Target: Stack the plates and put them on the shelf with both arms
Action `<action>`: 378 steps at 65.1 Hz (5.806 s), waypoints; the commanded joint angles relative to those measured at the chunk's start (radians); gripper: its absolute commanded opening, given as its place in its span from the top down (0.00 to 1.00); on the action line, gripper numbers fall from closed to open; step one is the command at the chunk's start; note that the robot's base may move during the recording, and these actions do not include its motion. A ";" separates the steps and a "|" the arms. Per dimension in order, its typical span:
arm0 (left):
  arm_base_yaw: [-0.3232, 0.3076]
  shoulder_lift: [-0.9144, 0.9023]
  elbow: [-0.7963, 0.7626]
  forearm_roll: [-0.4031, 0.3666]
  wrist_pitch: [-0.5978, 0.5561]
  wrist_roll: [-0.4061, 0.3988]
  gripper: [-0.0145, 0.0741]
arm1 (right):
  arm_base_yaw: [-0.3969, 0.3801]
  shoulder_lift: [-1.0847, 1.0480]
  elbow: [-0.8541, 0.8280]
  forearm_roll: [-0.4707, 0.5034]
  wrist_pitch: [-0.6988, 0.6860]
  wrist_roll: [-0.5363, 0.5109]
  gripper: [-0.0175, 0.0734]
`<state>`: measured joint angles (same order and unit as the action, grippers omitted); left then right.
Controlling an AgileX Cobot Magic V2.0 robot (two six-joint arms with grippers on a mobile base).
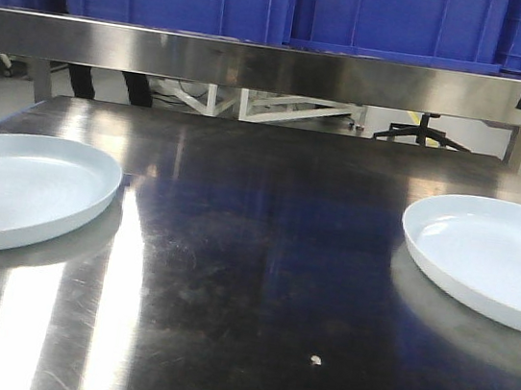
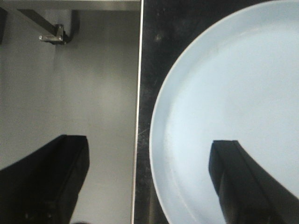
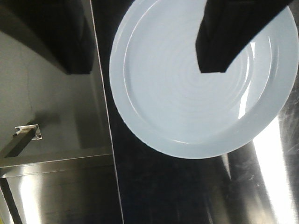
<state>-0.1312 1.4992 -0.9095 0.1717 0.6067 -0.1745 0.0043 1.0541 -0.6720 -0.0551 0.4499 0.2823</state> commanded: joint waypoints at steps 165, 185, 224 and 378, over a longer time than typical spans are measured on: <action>-0.028 0.005 -0.201 -0.054 0.015 -0.010 0.72 | 0.002 -0.012 -0.039 -0.017 -0.070 -0.009 0.18; -0.205 -0.013 -0.314 -0.143 -0.004 -0.003 0.72 | 0.002 -0.012 -0.039 -0.017 -0.066 -0.009 0.18; -0.462 0.213 -0.424 -0.165 -0.092 -0.002 0.72 | 0.002 -0.012 -0.039 -0.017 -0.064 -0.009 0.18; 0.063 -0.672 0.440 -0.070 -0.532 -0.012 0.74 | 0.002 -0.012 -0.039 -0.017 -0.017 -0.009 0.70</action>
<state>-0.0603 0.8386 -0.4405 0.0989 0.1688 -0.1835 0.0043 1.0541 -0.6720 -0.0588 0.4729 0.2823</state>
